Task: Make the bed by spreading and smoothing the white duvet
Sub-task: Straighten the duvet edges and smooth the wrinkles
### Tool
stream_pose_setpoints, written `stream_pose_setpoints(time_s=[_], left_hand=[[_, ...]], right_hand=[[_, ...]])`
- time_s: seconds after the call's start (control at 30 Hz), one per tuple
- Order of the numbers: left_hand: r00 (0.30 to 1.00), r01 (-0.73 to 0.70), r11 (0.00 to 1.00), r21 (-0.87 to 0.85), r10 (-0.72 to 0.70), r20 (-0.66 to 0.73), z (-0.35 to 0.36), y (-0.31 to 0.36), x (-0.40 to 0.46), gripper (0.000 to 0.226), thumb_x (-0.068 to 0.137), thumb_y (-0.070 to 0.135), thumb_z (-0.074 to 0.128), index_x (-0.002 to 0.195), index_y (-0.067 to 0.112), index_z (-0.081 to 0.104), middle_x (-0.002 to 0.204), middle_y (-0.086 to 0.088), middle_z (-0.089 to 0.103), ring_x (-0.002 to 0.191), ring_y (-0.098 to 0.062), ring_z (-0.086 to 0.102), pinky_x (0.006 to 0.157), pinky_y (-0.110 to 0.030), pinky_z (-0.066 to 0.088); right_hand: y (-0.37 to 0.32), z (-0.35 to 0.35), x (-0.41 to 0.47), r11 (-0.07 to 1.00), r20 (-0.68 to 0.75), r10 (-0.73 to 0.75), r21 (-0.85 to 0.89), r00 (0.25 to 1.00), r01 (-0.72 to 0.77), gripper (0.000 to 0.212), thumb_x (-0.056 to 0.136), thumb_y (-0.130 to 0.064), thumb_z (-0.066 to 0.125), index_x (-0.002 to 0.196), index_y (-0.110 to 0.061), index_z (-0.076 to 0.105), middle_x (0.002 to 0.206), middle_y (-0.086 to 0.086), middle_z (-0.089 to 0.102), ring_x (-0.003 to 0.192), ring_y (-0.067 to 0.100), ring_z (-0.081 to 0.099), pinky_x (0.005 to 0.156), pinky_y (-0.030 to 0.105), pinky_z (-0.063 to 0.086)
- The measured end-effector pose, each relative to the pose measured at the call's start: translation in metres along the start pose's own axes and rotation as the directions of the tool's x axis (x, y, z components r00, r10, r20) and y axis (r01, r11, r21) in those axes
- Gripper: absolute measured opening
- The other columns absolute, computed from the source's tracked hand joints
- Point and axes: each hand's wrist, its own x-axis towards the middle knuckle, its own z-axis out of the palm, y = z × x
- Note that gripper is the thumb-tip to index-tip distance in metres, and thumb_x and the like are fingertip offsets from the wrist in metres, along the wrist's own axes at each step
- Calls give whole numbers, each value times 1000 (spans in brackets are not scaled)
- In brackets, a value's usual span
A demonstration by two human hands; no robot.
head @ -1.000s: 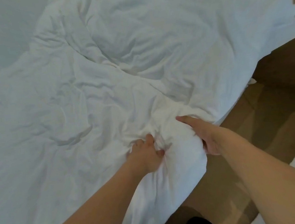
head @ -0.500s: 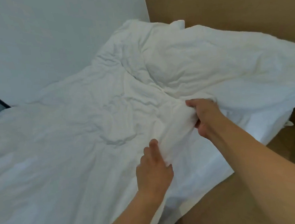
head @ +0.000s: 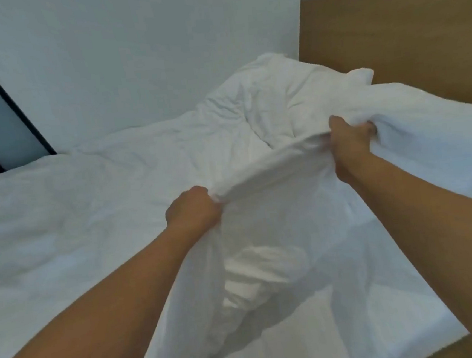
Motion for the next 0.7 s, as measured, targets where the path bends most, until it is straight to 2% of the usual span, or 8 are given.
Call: stream_pose_setpoints(time_s=[0.07,0.13,0.27,0.4,0.47,0.53,0.6,0.7], left_hand=[[999,17,1000,22,-16,-47,-13,3,54,14,79,22,58,90,17,63,93,-4,65,76,-25,57,64,-29,40],[991,22,998,62,-13,-131,-22,4,109,16,80,15,58,96,15,62,99,-7,65,79,-26,57,64,-30,39],[955,5,937,350,99,-278,12,1,183,46,84,11,49,129,15,41,125,-12,49,114,-32,46,89,-40,36],[991,-99,933,347,124,-52,128,-22,203,62,93,23,35,151,17,13,154,-12,20,139,-34,20,116,-55,9],[995,-98,951,294,96,20,186,-39,191,58,99,35,23,155,20,14,157,-11,23,143,-34,18,117,-56,6],[991,-97,971,217,115,-71,217,-48,188,55,99,39,26,149,20,35,145,-12,46,132,-34,39,111,-53,25],[970,-121,968,220,162,-180,234,-51,200,49,97,38,34,139,18,50,127,-10,58,112,-32,52,96,-48,38],[959,-107,959,261,169,-228,237,-50,214,47,95,38,38,134,17,52,120,-9,58,100,-32,51,85,-46,37]], right_hand=[[9,34,29,956,0,-76,-283,997,72,90,86,-60,52,153,-15,13,154,3,27,138,25,32,114,44,28],[21,74,54,830,123,-146,-525,982,189,92,87,-68,41,155,-19,3,162,2,9,147,25,15,118,53,14],[111,134,96,342,450,-74,-827,890,446,79,92,-65,33,153,-36,-8,164,-2,-3,150,20,-1,112,64,-3],[241,132,103,-5,489,142,-869,861,494,76,93,-69,13,153,-33,-16,163,7,-13,150,25,-12,113,62,-12],[284,119,95,-73,546,-41,-837,837,542,76,93,-65,12,156,-26,-2,163,14,5,150,29,-1,116,58,-9],[304,116,97,-82,551,-211,-833,807,548,73,94,-58,22,156,-21,14,158,16,23,148,32,13,118,56,-3],[311,124,104,-88,544,-274,-836,793,542,70,94,-52,27,156,-21,16,156,16,25,148,32,15,119,56,-3],[314,130,111,-71,526,-286,-845,801,529,69,94,-48,29,156,-21,15,157,14,23,148,32,14,118,57,-2]])
